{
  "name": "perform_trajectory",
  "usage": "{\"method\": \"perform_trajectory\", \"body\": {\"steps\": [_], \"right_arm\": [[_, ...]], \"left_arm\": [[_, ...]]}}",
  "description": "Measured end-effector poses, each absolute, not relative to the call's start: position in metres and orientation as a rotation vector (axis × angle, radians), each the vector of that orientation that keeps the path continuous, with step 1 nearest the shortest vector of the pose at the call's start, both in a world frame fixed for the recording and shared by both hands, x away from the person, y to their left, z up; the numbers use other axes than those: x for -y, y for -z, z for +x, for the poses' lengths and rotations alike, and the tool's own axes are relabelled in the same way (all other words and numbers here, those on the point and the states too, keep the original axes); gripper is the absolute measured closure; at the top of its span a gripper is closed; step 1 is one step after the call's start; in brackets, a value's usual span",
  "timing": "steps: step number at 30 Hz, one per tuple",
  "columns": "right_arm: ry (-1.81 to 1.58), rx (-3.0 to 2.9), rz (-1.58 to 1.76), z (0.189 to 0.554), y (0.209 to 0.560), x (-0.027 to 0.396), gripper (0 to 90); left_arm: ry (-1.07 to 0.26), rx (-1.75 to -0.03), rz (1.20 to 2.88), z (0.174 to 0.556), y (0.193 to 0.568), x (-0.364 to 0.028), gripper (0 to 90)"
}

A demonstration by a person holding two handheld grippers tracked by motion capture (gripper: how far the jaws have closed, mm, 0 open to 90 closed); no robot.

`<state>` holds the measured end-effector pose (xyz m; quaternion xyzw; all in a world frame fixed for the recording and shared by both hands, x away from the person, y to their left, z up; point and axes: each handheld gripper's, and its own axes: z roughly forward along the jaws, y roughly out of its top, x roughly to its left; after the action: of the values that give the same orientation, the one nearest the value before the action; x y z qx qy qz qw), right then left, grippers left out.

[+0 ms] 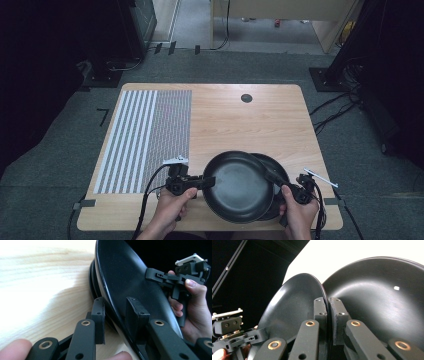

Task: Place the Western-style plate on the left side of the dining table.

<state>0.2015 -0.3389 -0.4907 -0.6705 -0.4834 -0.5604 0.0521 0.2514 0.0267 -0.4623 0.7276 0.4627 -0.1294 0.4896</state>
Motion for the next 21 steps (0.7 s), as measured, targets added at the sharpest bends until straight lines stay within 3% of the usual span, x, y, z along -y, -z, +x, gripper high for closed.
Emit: {"method": "perform_trajectory", "body": {"steps": [21], "right_arm": [[1.712,1.525,-1.965,0.249,0.468,0.277,84.9]], "left_arm": [[0.201,-1.206,1.692,0.272,0.437,-0.087,71.1]]}}
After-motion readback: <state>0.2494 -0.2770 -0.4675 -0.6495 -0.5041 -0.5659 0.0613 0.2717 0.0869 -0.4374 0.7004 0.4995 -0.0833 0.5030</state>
